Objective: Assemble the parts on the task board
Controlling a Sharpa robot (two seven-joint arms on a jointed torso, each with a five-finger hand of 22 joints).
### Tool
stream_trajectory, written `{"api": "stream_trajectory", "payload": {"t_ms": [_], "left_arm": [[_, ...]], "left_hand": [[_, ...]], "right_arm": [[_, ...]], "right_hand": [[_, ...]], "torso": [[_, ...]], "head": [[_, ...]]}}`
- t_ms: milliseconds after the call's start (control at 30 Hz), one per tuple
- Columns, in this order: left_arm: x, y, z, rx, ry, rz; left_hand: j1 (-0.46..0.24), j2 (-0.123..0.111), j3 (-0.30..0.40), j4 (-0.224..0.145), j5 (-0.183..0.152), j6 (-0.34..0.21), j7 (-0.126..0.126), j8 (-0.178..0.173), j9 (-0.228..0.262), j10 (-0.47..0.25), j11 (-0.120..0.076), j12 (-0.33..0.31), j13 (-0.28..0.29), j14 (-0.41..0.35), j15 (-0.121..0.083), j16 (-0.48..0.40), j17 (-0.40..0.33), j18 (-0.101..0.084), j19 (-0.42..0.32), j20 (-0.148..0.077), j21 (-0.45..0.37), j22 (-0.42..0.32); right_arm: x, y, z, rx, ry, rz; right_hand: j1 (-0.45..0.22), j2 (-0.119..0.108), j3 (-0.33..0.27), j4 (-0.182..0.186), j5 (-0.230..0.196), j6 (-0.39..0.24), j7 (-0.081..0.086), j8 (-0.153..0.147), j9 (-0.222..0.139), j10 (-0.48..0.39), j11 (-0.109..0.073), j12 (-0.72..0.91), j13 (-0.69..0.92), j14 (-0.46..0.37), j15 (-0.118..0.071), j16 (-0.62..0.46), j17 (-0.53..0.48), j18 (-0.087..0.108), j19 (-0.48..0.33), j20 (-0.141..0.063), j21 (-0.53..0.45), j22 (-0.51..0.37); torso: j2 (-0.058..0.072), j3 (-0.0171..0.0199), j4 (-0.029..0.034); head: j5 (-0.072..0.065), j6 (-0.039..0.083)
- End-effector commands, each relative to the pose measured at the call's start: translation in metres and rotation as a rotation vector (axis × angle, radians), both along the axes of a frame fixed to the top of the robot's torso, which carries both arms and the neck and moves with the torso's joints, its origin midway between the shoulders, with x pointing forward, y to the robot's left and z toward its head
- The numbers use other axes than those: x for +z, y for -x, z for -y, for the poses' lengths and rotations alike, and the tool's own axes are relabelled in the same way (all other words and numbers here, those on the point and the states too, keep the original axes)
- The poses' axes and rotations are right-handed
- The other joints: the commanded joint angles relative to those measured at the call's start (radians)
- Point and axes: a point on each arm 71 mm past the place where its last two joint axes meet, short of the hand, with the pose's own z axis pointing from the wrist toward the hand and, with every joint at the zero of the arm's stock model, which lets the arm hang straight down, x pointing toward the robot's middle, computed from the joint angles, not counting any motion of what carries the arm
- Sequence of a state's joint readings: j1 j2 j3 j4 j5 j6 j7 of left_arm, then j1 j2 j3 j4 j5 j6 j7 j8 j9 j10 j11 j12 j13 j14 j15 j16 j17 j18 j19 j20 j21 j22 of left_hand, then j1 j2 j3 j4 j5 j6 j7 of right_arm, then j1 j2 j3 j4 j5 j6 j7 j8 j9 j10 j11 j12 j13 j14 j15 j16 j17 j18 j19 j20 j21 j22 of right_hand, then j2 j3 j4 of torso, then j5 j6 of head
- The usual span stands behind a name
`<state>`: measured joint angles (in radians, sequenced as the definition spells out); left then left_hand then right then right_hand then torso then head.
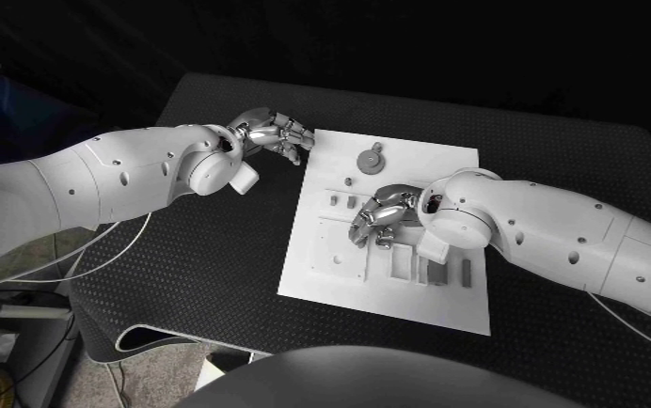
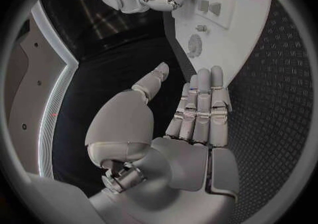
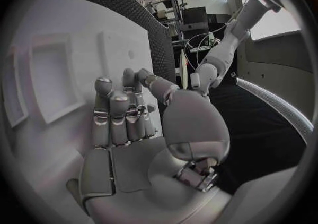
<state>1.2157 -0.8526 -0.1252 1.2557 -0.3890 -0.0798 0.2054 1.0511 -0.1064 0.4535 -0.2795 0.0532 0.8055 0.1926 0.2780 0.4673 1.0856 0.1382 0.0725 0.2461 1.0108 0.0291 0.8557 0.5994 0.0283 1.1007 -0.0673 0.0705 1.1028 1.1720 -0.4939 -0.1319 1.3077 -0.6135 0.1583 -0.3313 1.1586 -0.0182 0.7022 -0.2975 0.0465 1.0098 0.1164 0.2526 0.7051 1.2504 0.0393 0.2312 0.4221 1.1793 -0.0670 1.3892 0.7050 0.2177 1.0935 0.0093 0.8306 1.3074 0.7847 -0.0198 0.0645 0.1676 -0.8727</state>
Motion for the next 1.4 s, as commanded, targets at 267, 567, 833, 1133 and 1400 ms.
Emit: {"api": "stream_trajectory", "payload": {"t_ms": [267, 567, 833, 1133, 1400], "left_arm": [[0.001, 0.0, 0.002, -0.005, 0.005, 0.007], [0.001, 0.0, 0.002, -0.004, 0.004, 0.007], [0.001, 0.0, 0.002, -0.005, 0.005, 0.007], [0.001, 0.0, 0.002, -0.005, 0.005, 0.007], [0.001, 0.0, 0.002, -0.003, 0.004, 0.008]], "left_hand": [[0.0, 0.003, -0.002, 0.0, -0.003, 0.0, 0.004, 0.005, -0.001, -0.005, 0.0, -0.002, -0.001, 0.009, 0.0, 0.003, 0.002, 0.01, 0.007, -0.002, -0.001, -0.002], [0.0, 0.003, -0.002, 0.0, -0.003, 0.0, 0.004, 0.005, -0.001, -0.004, 0.0, -0.002, -0.001, 0.009, 0.0, 0.003, 0.002, 0.01, 0.007, -0.002, -0.001, -0.002], [0.0, 0.002, -0.002, 0.0, -0.003, 0.0, 0.004, 0.006, -0.001, -0.004, 0.0, -0.001, -0.001, 0.009, -0.001, 0.003, 0.002, 0.01, 0.007, -0.002, -0.001, -0.002], [0.0, 0.002, -0.002, 0.0, -0.003, 0.001, 0.004, 0.006, -0.001, -0.004, 0.0, -0.001, -0.001, 0.009, -0.001, 0.003, 0.002, 0.01, 0.007, -0.002, -0.001, -0.002], [0.0, 0.002, -0.001, 0.0, -0.003, 0.001, 0.004, 0.006, -0.001, -0.004, 0.0, -0.001, -0.001, 0.009, -0.001, 0.003, 0.002, 0.01, 0.007, -0.002, -0.001, -0.002]], "right_arm": [[-0.007, -0.003, 0.005, -0.014, 0.065, 0.044], [-0.013, -0.005, 0.009, -0.007, 0.118, 0.073], [-0.014, -0.006, 0.012, -0.013, 0.147, 0.094], [-0.014, -0.009, 0.017, -0.023, 0.171, 0.131], [-0.013, -0.01, 0.021, -0.003, 0.204, 0.189]], "right_hand": [[0.007, 0.02, 0.0, 0.003, 0.004, -0.003, 0.005, 0.006, 0.002, -0.005, 0.002, 0.004, 0.002, -0.003, -0.002, 0.007, 0.002, 0.044, -0.003, -0.001, 0.005, 0.022], [0.007, 0.02, 0.0, 0.003, 0.004, -0.005, 0.006, 0.006, 0.004, -0.006, 0.002, 0.004, 0.003, -0.003, -0.002, 0.008, 0.002, 0.044, -0.003, -0.001, 0.007, 0.022], [0.007, 0.02, 0.0, 0.003, 0.004, -0.006, 0.006, 0.006, 0.005, -0.006, 0.002, 0.004, 0.003, -0.003, -0.002, 0.008, 0.003, 0.044, -0.004, -0.002, 0.008, 0.022], [0.008, 0.019, 0.0, 0.003, 0.004, -0.006, 0.006, 0.007, 0.006, -0.006, 0.002, 0.004, 0.004, -0.003, -0.002, 0.009, 0.003, 0.044, -0.004, -0.002, 0.008, 0.022], [0.009, 0.019, 0.0, 0.003, 0.004, -0.006, 0.005, 0.007, 0.007, -0.006, 0.002, 0.004, 0.005, -0.004, -0.002, 0.009, 0.003, 0.044, -0.004, -0.002, 0.009, 0.022]], "torso": [[0.0, 0.0001, -0.0009], [0.0, 0.001, -0.0005], [0.0, 0.0006, -0.0011], [0.0, 0.0006, -0.0005], [0.0, 0.001, -0.0005]], "head": [[0.0, 0.0], [0.001, 0.0], [0.002, 0.0], [0.002, 0.0], [0.005, 0.0]]}}
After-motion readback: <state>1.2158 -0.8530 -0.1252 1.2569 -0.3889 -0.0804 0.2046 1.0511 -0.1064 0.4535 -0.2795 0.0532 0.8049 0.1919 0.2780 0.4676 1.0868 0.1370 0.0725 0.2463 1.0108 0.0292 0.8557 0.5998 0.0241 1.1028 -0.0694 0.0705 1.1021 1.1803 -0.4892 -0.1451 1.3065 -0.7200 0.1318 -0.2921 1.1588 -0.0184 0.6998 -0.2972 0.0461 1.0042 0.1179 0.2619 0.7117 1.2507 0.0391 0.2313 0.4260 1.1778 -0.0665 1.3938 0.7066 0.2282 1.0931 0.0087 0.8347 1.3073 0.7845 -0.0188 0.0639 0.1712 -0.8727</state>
